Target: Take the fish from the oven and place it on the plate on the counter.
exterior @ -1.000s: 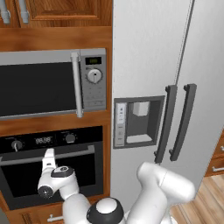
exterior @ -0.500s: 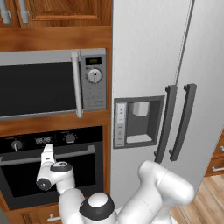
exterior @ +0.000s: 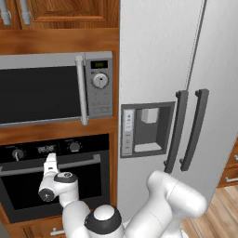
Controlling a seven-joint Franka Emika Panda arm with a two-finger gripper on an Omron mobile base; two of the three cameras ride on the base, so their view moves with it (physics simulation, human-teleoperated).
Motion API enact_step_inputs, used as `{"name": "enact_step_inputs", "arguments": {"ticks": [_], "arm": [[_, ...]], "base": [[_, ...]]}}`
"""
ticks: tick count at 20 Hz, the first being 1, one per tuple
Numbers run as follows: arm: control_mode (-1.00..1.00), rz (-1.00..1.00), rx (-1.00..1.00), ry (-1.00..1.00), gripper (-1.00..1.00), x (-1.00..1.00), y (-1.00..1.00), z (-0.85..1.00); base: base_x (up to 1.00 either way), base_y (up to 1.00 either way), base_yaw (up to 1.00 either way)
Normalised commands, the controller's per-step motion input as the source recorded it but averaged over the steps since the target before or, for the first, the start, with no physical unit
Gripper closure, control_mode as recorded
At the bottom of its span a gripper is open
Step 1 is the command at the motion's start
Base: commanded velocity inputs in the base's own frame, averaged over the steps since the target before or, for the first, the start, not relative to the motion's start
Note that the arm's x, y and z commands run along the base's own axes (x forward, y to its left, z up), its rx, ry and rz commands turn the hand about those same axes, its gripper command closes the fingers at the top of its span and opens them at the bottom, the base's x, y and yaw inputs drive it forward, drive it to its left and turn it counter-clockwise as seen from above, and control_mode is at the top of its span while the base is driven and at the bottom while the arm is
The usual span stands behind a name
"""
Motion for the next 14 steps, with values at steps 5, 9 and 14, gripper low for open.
{"name": "enact_step_inputs", "arguments": {"ticks": [5,9,14], "arm": [[-1.00,0.00,0.00,0.03,1.00,0.00,0.00,-0.01],[-1.00,0.00,0.00,0.05,1.00,-0.18,0.00,-0.51],[-1.00,0.00,0.01,0.04,1.00,-0.30,0.00,-0.70]], "base": [[0.00,0.00,0.00],[0.00,0.00,0.00],[0.00,0.00,0.00]]}}
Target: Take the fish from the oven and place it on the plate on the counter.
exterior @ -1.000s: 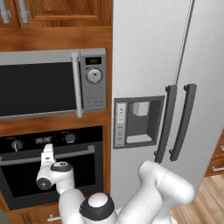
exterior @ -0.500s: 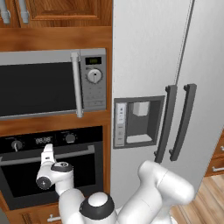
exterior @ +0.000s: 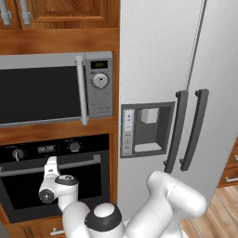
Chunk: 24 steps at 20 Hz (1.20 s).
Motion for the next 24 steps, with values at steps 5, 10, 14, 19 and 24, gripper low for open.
{"name": "enact_step_inputs", "arguments": {"ticks": [5,10,14,19,24], "arm": [[-1.00,0.00,0.02,0.03,1.00,-0.26,0.00,-0.60],[-1.00,0.02,0.02,0.04,1.00,-0.51,0.00,-0.55],[-1.00,0.05,0.02,0.01,1.00,-0.76,0.00,-0.68],[-1.00,0.04,0.02,0.00,1.00,-0.78,0.00,-0.77],[-1.00,0.05,0.01,0.00,1.00,-0.74,0.00,-0.80]], "base": [[0.00,0.00,0.00],[0.00,0.00,0.00],[0.00,0.00,0.00],[0.00,0.00,0.00],[0.00,0.00,0.00]]}}
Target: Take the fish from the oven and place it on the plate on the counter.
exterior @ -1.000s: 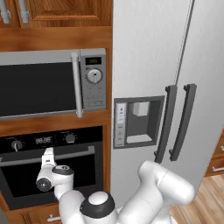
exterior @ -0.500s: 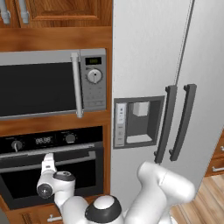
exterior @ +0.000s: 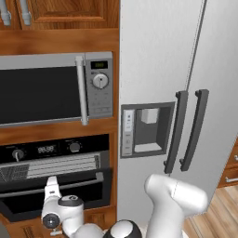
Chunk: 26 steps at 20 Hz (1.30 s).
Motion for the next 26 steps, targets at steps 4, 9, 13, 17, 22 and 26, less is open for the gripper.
{"name": "enact_step_inputs", "arguments": {"ticks": [4,9,13,17,22,26], "arm": [[-1.00,0.05,0.00,0.02,1.00,-0.79,0.00,-0.87],[-1.00,0.05,0.00,0.03,1.00,-0.73,0.00,-0.95],[-1.00,0.05,0.00,0.05,1.00,-0.70,0.00,-0.99],[-1.00,0.05,0.00,0.06,1.00,-0.67,0.00,-1.00],[-1.00,0.04,0.00,0.09,1.00,-0.51,0.00,-1.00],[-1.00,0.03,0.00,0.03,1.00,-0.32,0.00,-0.52]], "base": [[0.00,0.00,0.00],[0.00,0.00,0.00],[0.00,0.00,0.00],[0.00,0.00,0.00],[0.00,0.00,0.00],[0.00,0.00,0.00]]}}
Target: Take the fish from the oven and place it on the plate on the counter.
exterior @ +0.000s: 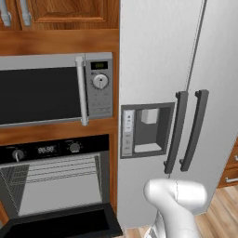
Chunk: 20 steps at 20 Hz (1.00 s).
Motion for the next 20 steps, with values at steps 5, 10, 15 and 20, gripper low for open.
{"name": "enact_step_inputs", "arguments": {"ticks": [5,10,15,20], "arm": [[-1.00,0.00,0.01,-0.04,-1.00,-0.48,-0.02,0.22],[-1.00,0.00,0.10,-0.03,-1.00,-0.75,-0.13,0.89],[-1.00,0.00,0.09,-0.04,-1.00,-0.34,-0.03,1.00],[-1.00,0.00,0.08,-0.09,-1.00,-0.10,0.00,1.00]], "base": [[0.00,0.00,0.00],[0.00,0.00,0.00],[0.00,0.00,0.00],[0.00,0.00,0.00]]}}
